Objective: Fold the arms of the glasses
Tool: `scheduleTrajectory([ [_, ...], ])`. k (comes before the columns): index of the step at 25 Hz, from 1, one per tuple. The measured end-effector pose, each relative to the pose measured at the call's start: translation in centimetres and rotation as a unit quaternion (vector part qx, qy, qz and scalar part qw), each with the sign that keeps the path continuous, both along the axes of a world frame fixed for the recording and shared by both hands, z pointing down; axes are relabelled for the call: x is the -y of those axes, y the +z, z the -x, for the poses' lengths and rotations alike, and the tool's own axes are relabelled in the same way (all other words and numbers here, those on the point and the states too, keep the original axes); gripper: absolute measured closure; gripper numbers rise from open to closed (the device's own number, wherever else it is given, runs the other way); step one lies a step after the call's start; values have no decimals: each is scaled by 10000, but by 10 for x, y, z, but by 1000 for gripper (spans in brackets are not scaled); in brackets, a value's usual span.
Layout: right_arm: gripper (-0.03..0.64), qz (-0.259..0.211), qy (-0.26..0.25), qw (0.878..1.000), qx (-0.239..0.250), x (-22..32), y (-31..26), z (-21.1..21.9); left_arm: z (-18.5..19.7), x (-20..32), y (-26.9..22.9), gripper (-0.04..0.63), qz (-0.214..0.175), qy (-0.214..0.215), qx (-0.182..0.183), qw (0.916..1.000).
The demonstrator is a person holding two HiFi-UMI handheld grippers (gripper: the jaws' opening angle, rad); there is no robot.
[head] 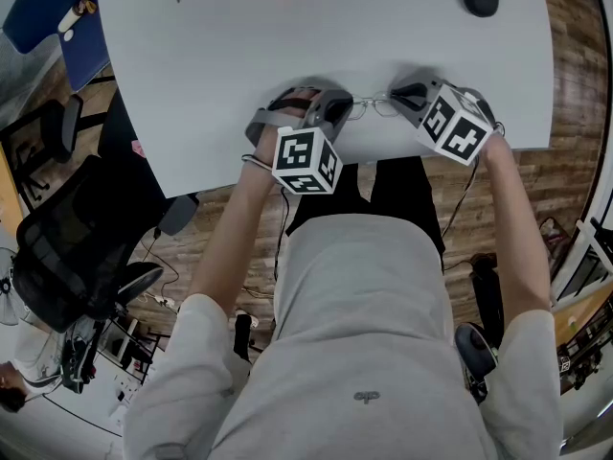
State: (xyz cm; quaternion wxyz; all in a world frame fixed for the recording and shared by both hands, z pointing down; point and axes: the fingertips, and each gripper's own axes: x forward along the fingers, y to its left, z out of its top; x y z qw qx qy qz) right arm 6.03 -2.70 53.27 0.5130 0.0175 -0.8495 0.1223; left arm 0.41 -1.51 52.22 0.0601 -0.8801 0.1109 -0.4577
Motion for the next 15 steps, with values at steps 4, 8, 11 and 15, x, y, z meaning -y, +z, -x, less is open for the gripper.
scheduleTrajectory([
  [4,584,-1,68,10000,-15,-1,2,-1,0,-1,1,571,3,3,-1,10000],
  [8,566,-52,158,9999,-6,0,1,-3,1,-1,0,571,-5,22,-6,10000],
  [11,557,-69,237,9997,-5,1,0,-4,3,-2,1,571,-7,32,-10,10000],
  [15,551,-123,307,9994,57,0,-5,-1,4,-1,0,571,36,-55,-97,9999],
])
